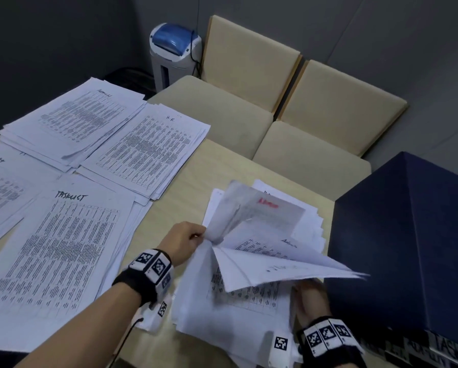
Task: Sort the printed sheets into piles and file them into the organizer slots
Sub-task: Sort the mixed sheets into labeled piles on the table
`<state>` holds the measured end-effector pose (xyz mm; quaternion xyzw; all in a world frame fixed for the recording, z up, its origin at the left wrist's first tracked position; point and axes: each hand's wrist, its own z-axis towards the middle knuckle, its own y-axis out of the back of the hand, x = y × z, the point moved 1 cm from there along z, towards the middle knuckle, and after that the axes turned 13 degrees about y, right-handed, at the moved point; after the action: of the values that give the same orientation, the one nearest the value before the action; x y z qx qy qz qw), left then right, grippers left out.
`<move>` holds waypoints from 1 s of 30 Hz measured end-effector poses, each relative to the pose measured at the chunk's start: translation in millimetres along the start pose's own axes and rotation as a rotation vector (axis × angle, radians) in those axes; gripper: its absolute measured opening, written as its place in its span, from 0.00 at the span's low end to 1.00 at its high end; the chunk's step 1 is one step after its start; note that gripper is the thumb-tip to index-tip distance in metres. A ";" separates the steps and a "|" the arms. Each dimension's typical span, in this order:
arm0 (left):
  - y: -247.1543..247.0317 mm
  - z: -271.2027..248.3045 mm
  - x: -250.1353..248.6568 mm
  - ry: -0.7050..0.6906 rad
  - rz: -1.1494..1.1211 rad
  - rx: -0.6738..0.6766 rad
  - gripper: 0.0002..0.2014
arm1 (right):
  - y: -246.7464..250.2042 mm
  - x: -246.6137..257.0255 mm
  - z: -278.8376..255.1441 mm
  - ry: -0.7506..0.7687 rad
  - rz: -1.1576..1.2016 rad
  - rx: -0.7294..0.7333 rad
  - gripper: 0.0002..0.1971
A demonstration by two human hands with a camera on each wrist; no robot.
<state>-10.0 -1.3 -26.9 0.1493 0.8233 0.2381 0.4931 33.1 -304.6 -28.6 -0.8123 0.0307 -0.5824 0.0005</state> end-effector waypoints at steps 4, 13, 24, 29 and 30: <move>-4.9 -7.6 -13.7 0.111 -0.133 0.159 0.19 | -8.8 2.4 -0.1 0.083 0.261 -0.063 0.20; -28.9 11.8 9.0 0.339 0.267 -0.190 0.15 | 10.7 -6.4 4.7 -0.016 -0.060 -0.172 0.17; -8.5 -0.6 -7.8 -0.008 -0.111 -0.007 0.11 | 4.7 6.9 11.4 -0.017 -0.003 -0.037 0.11; -11.5 -7.4 -15.6 0.143 -0.227 0.011 0.19 | -2.3 16.6 8.9 -0.095 -0.078 0.031 0.15; -14.5 -3.9 -12.1 0.193 -0.153 -0.104 0.14 | 1.1 12.3 10.1 -0.096 -0.084 -0.026 0.14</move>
<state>-7.9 -20.3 -24.1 0.0370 0.8624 0.2554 0.4355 46.5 -306.7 -20.3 -0.8399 0.0042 -0.5417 -0.0329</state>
